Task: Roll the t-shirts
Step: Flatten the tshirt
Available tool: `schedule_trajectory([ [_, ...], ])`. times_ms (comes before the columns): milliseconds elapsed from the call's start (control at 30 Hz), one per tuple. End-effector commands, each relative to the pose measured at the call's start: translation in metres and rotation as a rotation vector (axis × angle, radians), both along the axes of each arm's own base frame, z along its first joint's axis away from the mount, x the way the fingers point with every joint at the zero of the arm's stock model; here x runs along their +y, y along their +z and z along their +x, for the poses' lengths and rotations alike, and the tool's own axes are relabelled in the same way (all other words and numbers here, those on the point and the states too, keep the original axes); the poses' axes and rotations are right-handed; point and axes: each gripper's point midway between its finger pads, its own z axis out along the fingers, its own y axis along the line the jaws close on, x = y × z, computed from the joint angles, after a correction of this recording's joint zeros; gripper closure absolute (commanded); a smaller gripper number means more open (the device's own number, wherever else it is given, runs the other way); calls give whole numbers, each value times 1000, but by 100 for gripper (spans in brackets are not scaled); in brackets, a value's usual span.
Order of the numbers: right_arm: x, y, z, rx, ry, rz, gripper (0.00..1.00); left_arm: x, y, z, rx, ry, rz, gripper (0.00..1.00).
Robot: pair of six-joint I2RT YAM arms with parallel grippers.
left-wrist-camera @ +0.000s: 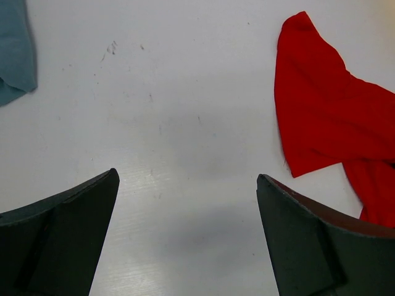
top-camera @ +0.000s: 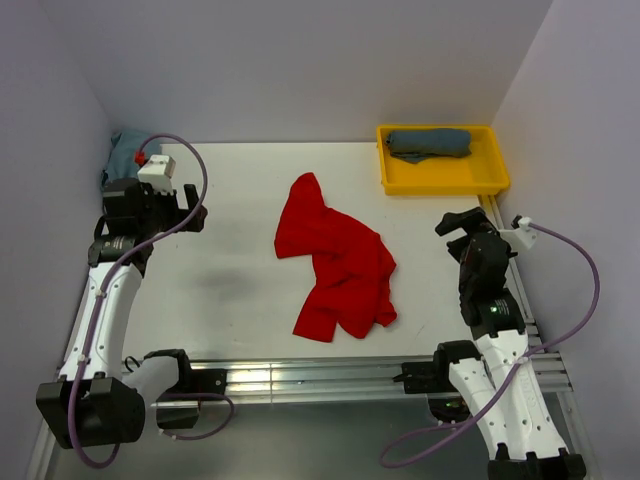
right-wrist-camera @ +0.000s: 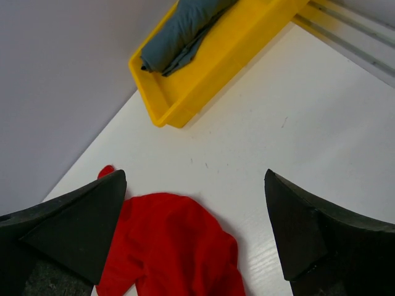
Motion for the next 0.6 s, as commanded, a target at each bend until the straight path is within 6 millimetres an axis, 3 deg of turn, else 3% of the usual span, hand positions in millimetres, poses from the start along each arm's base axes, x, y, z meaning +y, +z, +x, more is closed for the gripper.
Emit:
schedule_trajectory([
  [0, 2, 11, 2, 3, 22, -19, 0, -5, 10, 3, -35, -28, -10, 1],
  [233, 23, -3, 2, 67, 157, -19, 2, -10, 5, 5, -2, -55, -27, 1],
  [367, 50, -22, 3, 82, 266, 72, 8, -16, -6, 9, 43, -125, -11, 1],
  [433, 73, -47, 1, 138, 308, 108, 10, -24, -11, 11, 79, -159, -8, 2],
  [567, 125, -89, -20, 254, 406, 112, 16, -47, -46, 18, 189, -249, 29, 4],
])
